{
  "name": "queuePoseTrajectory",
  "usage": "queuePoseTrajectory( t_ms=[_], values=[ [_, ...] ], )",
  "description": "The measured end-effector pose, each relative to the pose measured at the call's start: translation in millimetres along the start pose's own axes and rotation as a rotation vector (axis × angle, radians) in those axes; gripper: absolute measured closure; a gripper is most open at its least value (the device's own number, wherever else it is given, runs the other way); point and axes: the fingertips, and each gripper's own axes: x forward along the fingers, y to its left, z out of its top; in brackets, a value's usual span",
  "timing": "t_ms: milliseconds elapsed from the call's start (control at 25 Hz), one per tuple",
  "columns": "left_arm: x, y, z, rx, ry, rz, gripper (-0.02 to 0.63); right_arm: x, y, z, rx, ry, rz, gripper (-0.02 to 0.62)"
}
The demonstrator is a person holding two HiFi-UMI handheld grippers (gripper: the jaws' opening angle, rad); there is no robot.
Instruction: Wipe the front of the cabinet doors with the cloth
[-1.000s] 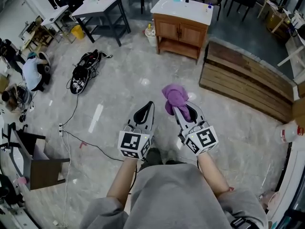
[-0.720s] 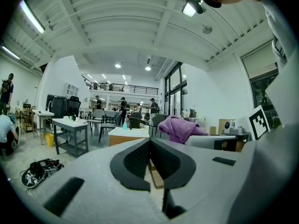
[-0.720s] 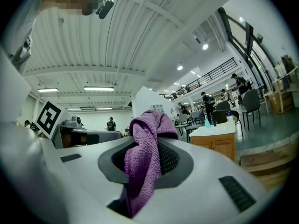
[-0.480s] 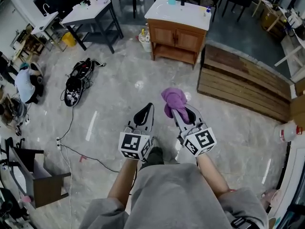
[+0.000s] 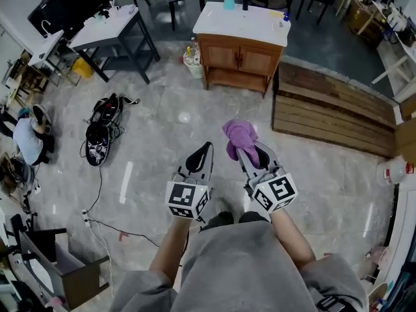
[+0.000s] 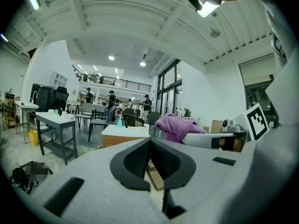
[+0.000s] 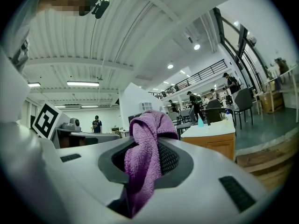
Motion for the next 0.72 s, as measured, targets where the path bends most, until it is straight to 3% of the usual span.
queuePoseTrajectory(
  t_ms=[360, 720],
  values=[
    [45.0, 39.1, -3.3, -0.034, 0.025, -0.042, 0.598, 41.3, -32.5, 1.2, -0.001, 0.016, -0.068, 0.525],
    [102.6, 61.6, -9.8, -0.052, 0.048, -0.043, 0.597, 85.4, -83.4, 0.1, 0.012, 0.034, -0.074, 0.525]
  ],
)
